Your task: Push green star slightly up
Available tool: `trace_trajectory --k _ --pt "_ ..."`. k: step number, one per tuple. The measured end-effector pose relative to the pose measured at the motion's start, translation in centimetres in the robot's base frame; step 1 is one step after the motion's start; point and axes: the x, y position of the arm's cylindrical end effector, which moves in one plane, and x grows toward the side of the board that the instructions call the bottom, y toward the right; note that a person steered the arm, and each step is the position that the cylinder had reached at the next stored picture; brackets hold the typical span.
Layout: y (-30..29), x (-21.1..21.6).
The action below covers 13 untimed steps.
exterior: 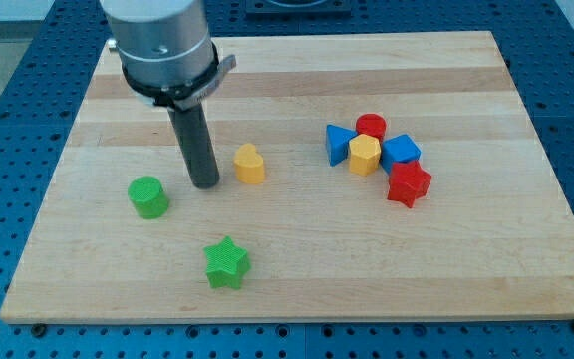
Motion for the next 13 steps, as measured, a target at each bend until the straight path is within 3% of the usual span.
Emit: trace_trajectory --k 1,2,4,5,6,7,9,10,13 --pt "3.0 -0.7" --pt "9.7 0.4" --pt "11.0 1.4" --pt "10.9 4.8" --pt "19.0 7.9" --pt "20.6 14.2" --pt "17.7 16.4" --pt "12.5 16.4" --pt "8.8 14.1"
